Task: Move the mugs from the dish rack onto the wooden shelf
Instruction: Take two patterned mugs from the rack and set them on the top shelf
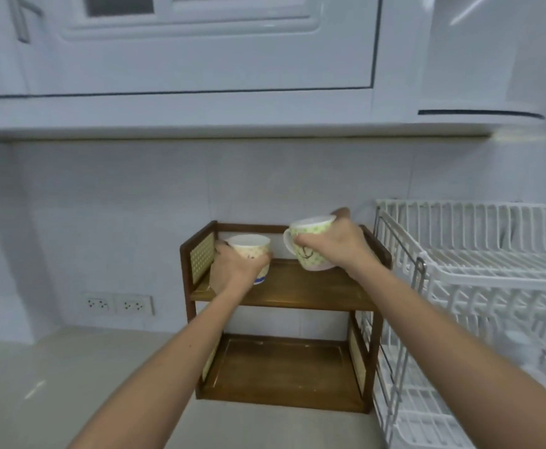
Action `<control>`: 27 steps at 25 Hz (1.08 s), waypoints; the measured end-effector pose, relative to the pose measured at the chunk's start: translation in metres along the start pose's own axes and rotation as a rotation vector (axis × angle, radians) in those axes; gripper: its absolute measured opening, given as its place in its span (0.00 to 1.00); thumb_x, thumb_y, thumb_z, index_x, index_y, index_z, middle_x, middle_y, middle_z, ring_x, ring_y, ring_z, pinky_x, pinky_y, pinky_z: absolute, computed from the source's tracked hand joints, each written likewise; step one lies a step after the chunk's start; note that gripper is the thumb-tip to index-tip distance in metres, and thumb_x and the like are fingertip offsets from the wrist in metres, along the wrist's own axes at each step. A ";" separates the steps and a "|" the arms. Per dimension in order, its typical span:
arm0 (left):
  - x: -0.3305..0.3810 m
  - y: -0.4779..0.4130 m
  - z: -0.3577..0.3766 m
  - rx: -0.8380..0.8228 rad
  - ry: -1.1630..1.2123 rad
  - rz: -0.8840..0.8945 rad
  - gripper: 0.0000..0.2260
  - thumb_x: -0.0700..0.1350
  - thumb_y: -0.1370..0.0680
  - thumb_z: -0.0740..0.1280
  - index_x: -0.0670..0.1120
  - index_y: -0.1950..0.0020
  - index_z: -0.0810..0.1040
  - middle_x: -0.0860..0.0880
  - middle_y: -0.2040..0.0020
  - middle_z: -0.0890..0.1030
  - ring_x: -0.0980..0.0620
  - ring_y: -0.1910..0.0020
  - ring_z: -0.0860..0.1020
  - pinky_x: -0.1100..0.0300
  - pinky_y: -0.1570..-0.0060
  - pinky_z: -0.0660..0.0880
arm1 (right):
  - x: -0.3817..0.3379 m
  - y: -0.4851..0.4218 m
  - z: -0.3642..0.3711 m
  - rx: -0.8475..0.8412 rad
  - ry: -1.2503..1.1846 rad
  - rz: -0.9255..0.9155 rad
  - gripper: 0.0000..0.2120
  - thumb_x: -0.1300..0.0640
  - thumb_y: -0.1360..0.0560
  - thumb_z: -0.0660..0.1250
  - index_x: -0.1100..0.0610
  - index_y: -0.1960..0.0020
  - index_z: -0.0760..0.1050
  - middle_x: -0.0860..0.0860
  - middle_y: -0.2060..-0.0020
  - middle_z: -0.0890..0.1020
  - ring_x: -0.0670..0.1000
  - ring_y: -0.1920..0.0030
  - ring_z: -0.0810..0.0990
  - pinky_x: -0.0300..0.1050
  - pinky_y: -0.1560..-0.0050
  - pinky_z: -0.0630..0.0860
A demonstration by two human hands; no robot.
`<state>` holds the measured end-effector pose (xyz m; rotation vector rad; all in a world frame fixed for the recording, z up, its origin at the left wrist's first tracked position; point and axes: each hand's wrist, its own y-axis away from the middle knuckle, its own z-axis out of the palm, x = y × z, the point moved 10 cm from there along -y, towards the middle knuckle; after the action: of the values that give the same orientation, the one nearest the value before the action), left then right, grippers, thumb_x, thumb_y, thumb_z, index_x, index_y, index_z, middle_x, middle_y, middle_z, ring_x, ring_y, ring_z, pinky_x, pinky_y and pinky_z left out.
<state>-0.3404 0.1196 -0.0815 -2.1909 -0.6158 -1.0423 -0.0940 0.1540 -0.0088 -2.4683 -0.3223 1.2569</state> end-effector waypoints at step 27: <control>-0.045 -0.028 0.050 0.071 -0.156 0.089 0.44 0.64 0.32 0.71 0.41 0.28 0.56 0.35 0.32 0.67 0.36 0.36 0.69 0.46 0.39 0.69 | 0.098 -0.055 0.120 -0.099 -0.188 0.070 0.37 0.47 0.38 0.79 0.51 0.36 0.65 0.46 0.48 0.74 0.48 0.46 0.74 0.36 0.61 0.71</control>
<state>-0.3593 0.1677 -0.1328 -2.2298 -0.6086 -0.7969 -0.1376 0.2636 -0.1236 -2.4673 -0.3563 1.5416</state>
